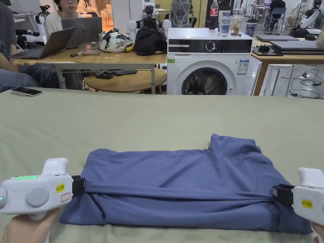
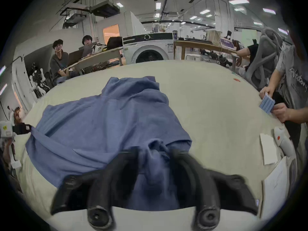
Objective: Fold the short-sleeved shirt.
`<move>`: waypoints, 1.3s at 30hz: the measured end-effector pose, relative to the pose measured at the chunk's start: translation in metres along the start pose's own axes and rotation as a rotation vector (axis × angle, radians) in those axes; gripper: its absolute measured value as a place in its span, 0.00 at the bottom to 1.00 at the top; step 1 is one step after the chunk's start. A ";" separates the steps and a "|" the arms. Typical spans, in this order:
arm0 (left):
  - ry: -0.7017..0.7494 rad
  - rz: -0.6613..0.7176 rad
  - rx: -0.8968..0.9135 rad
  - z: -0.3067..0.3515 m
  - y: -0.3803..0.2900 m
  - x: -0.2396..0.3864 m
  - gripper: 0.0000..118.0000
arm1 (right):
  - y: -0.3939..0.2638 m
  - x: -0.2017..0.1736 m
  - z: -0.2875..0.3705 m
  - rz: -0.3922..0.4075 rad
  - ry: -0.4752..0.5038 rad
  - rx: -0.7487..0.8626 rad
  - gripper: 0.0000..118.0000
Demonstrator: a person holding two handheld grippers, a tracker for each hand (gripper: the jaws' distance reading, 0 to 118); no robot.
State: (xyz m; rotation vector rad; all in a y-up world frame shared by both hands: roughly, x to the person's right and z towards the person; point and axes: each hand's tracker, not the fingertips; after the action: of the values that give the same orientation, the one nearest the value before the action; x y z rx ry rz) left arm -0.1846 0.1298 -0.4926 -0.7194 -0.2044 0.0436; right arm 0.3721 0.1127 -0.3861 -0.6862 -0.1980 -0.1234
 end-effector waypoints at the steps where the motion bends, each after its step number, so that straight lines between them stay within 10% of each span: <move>1: 0.014 -0.002 0.028 0.003 0.001 -0.001 0.65 | -0.001 0.003 -0.002 0.007 -0.002 0.002 0.51; 14: -0.089 -0.121 0.274 0.117 -0.024 0.072 0.63 | -0.027 -0.052 0.099 0.096 0.048 0.156 0.48; 16: -0.108 -0.137 0.271 0.131 -0.040 0.077 0.43 | -0.040 -0.060 0.112 0.123 0.063 0.160 0.28; 18: -0.164 -0.129 0.252 0.140 -0.055 0.078 0.00 | -0.051 -0.066 0.120 0.144 0.062 0.161 0.00; 30: -0.066 0.067 0.202 0.119 -0.061 0.025 0.00 | -0.060 -0.056 0.115 0.063 0.125 0.132 0.00; 35: -0.033 0.099 0.006 0.056 -0.051 0.007 0.40 | -0.065 -0.043 0.108 0.004 0.168 0.109 0.00; 39: 0.048 0.083 -0.108 0.010 -0.052 0.005 0.42 | -0.068 -0.025 0.106 -0.016 0.156 0.093 0.00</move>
State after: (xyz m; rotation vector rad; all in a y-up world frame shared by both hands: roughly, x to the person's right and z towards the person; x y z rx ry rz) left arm -0.1831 0.0977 -0.4499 -0.8356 -0.1316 0.0950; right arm 0.3209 0.1292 -0.2700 -0.5798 -0.0591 -0.1816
